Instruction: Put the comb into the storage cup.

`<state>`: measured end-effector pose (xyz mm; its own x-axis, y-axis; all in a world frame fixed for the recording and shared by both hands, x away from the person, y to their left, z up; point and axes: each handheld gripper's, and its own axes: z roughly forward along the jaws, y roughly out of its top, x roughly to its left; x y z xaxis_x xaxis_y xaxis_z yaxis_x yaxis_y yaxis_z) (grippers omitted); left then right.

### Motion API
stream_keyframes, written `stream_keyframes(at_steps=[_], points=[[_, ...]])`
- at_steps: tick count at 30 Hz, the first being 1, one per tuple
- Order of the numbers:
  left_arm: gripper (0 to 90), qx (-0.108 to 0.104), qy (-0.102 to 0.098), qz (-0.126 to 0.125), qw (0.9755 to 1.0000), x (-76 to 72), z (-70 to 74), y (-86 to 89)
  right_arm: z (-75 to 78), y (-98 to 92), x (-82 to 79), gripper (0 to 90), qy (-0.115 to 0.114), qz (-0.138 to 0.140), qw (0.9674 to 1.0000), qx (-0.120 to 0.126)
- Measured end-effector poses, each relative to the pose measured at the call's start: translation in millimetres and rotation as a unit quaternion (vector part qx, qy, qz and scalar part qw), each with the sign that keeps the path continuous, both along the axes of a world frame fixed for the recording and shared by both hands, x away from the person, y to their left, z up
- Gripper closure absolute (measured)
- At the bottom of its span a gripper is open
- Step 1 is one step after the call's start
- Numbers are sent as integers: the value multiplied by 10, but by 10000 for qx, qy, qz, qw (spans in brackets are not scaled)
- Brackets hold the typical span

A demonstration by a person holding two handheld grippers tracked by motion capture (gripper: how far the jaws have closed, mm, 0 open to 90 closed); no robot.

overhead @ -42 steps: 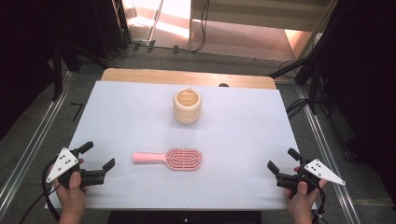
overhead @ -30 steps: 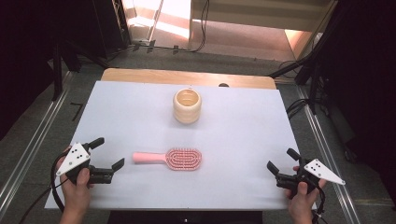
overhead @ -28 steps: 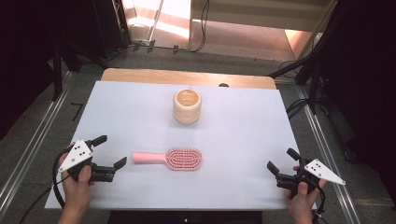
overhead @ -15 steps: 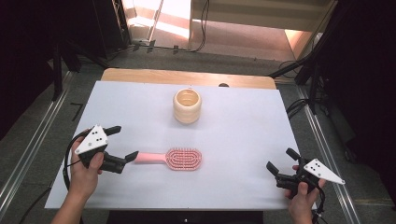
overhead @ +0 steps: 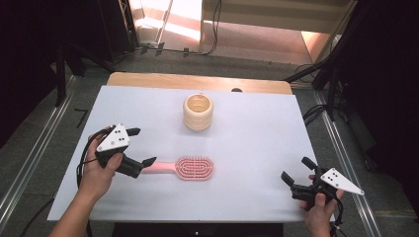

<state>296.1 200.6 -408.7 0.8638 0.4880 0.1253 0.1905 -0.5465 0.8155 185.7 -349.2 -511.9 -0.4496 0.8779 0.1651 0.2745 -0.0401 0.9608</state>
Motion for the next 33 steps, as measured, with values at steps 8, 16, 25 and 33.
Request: stream_keyframes(at_steps=[8,16,25,33], points=[[2,407,184,-252,9987,81,-9,-154,-2,13,8,0,7,37,10000,-45],[2,741,404,-414,9956,161,-21,-289,-7,26,14,0,25,114,9999,-48],[2,1344,584,-664,9870,248,-63,-472,-17,44,33,0,62,222,9996,-133],[2,1691,834,-856,9783,321,-169,-584,-20,49,43,0,107,178,9997,-146]])
